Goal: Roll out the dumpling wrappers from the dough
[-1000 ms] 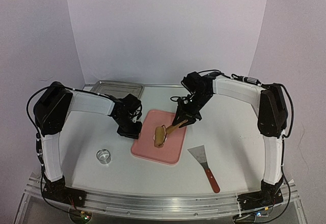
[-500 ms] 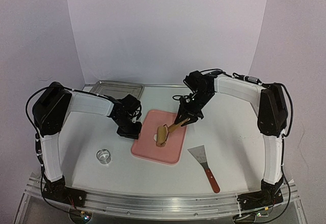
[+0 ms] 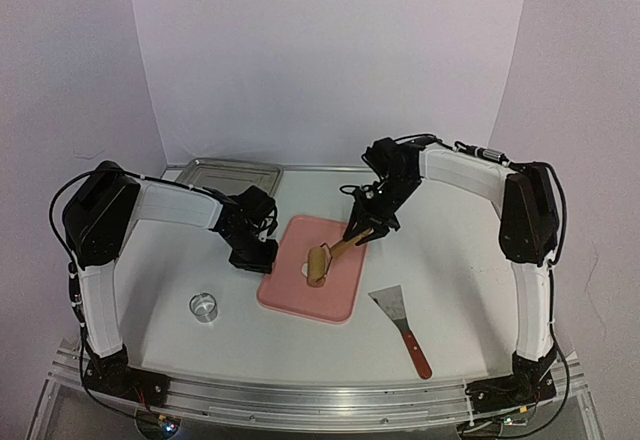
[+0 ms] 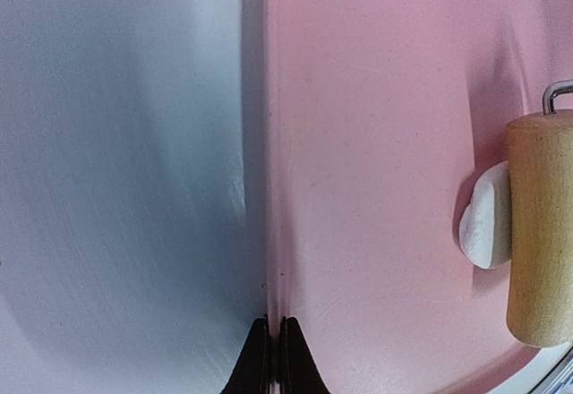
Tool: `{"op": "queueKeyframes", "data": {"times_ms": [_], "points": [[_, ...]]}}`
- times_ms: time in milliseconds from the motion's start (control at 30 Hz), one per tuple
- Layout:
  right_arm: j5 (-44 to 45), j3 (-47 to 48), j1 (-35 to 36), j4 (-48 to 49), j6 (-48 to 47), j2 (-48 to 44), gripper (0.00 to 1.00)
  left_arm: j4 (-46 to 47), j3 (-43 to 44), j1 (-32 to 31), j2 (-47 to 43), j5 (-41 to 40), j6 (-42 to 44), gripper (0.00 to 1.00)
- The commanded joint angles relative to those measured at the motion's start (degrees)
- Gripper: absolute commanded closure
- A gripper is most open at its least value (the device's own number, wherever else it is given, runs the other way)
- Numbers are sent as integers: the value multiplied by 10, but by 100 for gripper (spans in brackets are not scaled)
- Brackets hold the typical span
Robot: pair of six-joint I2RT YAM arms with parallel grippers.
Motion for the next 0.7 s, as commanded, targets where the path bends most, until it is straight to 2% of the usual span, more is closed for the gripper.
{"op": "queueKeyframes", "data": {"times_ms": [0, 200, 433, 667], "points": [[178, -22, -5, -77, -4, 50, 100, -41, -20, -6, -15, -4, 27, 100], [170, -8, 5, -67, 9, 61, 100, -40, -23, -6, -14, 7, 42, 100], [181, 25, -33, -89, -30, 48, 100, -49, -39, -6, -22, 0, 71, 100], [172, 28, 14, -80, -22, 90, 100, -46, -30, -6, -15, 6, 74, 100]]}}
